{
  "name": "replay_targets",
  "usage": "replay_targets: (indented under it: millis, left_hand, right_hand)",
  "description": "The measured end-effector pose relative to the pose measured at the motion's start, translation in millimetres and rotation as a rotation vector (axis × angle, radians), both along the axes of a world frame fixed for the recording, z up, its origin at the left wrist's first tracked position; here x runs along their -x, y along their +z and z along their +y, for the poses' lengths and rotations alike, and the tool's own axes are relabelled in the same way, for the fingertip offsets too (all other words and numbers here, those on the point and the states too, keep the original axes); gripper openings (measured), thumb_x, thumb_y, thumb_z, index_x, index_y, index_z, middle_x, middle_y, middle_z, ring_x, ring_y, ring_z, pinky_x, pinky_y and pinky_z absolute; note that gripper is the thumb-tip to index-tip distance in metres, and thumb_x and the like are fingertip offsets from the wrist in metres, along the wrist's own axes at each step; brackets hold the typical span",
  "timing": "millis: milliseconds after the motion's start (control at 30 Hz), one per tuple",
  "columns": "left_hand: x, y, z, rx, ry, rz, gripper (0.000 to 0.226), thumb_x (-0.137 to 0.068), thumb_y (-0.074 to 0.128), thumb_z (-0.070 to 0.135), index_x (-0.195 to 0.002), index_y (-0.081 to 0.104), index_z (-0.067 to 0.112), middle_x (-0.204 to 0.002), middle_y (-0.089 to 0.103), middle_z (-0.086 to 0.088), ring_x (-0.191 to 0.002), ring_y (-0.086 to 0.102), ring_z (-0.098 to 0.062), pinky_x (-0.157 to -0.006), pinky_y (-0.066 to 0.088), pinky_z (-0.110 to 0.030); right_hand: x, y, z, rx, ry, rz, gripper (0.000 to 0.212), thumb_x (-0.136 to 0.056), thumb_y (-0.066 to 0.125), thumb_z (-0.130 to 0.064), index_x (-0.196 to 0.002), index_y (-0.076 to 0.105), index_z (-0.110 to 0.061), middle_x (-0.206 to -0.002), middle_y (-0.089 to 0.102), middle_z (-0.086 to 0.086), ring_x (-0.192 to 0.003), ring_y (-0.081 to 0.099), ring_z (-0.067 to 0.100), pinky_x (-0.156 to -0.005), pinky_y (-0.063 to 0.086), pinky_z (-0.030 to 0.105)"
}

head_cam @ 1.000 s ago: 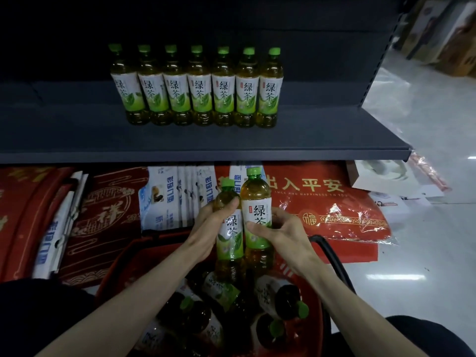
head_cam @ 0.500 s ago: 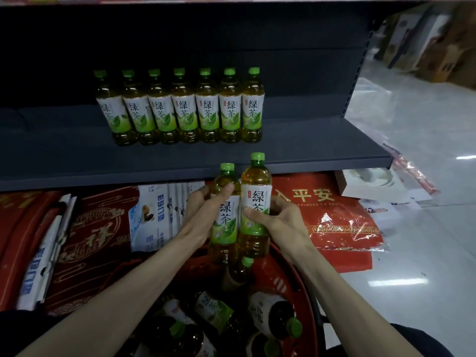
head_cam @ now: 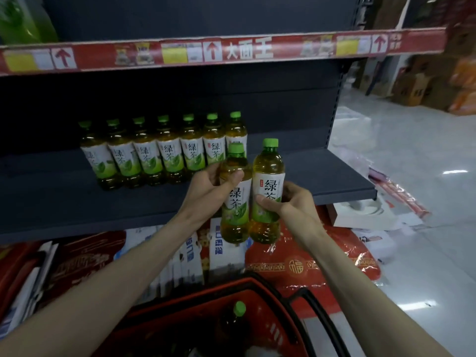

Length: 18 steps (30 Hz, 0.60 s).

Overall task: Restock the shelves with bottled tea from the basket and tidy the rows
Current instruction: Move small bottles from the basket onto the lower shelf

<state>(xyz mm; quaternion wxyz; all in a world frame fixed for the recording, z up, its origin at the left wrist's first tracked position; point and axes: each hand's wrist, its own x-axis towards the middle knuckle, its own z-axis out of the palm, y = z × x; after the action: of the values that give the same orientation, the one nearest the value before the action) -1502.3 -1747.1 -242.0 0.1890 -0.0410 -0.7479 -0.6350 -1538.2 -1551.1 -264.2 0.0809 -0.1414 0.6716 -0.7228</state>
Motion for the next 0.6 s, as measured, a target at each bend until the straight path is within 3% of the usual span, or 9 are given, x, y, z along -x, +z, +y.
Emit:
replay_targets:
  millis: [267, 433, 600]
  left_hand:
    - [56, 21, 14, -0.012, 0.002, 0.137, 0.020, -0.101, 0.067, 0.013, -0.117, 0.068, 0.025, -0.112, 0.078, 0.012, -0.112, 0.071, -0.003, -0.090, 0.054, -0.018]
    - [87, 15, 18, 0.074, 0.079, 0.184, 0.031, -0.101, 0.068, 0.034, -0.126, 0.066, 0.016, -0.123, 0.075, 0.002, -0.120, 0.069, -0.014, -0.109, 0.052, -0.048]
    - [111, 6, 24, 0.091, 0.095, 0.169, 0.037, -0.099, 0.069, 0.037, -0.131, 0.064, 0.018, -0.124, 0.075, 0.005, -0.121, 0.068, -0.012, -0.110, 0.051, -0.050]
  right_hand:
    - [62, 22, 4, -0.034, -0.101, 0.144, 0.047, -0.086, 0.083, -0.009, -0.128, 0.063, -0.006, -0.110, 0.078, 0.004, -0.097, 0.077, 0.016, -0.080, 0.064, 0.032]
    - [92, 20, 3, -0.023, -0.134, 0.168, 0.049, -0.089, 0.080, -0.010, -0.133, 0.059, -0.008, -0.114, 0.076, 0.005, -0.102, 0.076, 0.018, -0.078, 0.064, 0.029]
    - [114, 8, 1, -0.019, -0.151, 0.156, 0.051, -0.091, 0.077, -0.006, -0.136, 0.055, -0.010, -0.116, 0.073, 0.004, -0.103, 0.073, 0.014, -0.073, 0.061, 0.022]
